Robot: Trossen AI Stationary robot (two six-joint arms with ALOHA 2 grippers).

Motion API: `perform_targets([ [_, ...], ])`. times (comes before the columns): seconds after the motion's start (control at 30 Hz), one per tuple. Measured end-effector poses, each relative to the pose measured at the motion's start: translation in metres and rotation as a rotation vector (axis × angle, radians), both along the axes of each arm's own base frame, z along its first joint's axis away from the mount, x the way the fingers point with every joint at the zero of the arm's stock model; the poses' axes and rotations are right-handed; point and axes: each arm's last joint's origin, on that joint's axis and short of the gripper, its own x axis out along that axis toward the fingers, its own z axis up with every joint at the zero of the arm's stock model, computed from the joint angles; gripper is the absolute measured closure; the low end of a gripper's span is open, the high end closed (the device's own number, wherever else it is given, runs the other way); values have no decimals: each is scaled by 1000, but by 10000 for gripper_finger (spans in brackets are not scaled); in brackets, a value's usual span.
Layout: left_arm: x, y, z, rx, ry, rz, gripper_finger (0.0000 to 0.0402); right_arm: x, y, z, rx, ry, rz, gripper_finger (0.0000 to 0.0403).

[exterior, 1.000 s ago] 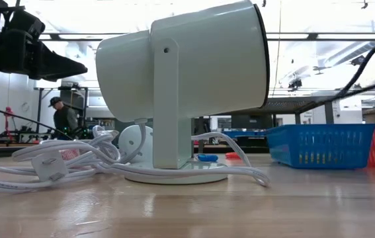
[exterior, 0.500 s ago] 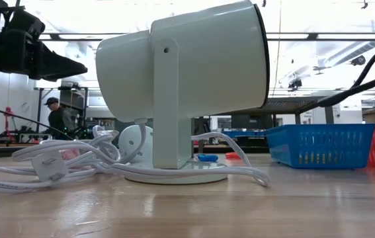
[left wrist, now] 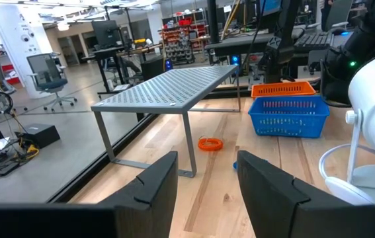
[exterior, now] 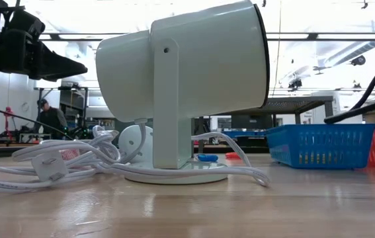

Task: Pick & Place Office Desk Supplies
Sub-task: Put the yellow box of crayons into the orange bin

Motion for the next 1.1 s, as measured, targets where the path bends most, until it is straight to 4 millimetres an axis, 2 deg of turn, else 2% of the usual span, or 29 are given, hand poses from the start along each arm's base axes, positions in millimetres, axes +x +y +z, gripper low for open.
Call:
perform_targets([
  [0.4,0,0,0,0,0,0,242,-8,-2,-4,0,47,-9,211],
  [1.1,0,0,0,0,1,0,242,-10,0,-1,-32,49,19,211],
])
